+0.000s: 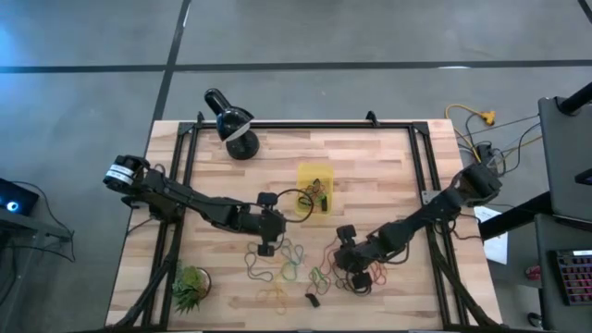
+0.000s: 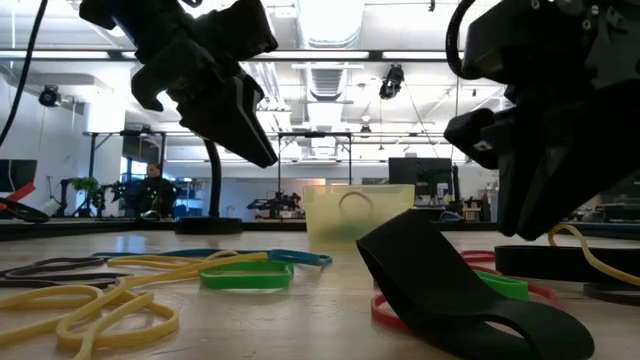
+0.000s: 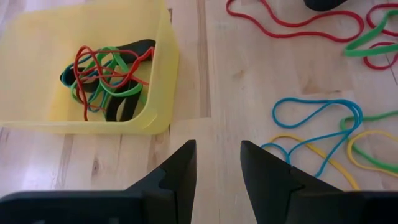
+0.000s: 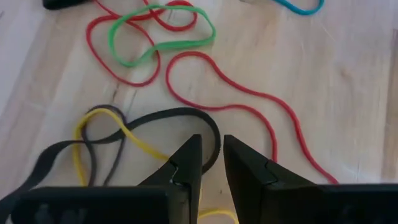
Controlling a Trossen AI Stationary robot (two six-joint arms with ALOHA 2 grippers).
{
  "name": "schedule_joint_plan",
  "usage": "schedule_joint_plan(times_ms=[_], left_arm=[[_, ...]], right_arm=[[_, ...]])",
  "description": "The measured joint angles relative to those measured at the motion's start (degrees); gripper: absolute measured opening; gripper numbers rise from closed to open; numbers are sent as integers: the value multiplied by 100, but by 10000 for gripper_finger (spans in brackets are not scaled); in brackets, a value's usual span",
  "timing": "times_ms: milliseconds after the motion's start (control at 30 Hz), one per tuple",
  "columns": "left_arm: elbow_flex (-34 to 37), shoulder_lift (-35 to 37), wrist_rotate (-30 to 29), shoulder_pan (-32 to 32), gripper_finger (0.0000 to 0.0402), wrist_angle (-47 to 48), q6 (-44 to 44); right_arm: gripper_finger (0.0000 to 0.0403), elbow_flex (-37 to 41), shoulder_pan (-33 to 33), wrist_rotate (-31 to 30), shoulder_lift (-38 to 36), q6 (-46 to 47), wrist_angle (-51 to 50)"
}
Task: Pick and place rubber bands into bin
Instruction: Put the black rubber band into the yellow bin
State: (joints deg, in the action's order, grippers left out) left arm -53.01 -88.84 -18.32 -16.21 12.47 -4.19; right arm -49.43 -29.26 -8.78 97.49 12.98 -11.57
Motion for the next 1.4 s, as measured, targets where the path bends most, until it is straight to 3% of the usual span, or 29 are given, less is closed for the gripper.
schedule_joint_plan(times_ms=[767, 1200, 1400], left_arm=[[0, 0, 1, -2, 109, -71, 4], [0, -4, 3, -2, 109, -150, 6], [2, -4, 4, -2, 109, -148, 6]], right_arm=[[61, -2, 81, -24, 24, -123, 1], [60, -73, 81, -25, 489, -53, 130], [27, -92, 74, -24, 443, -150, 90]])
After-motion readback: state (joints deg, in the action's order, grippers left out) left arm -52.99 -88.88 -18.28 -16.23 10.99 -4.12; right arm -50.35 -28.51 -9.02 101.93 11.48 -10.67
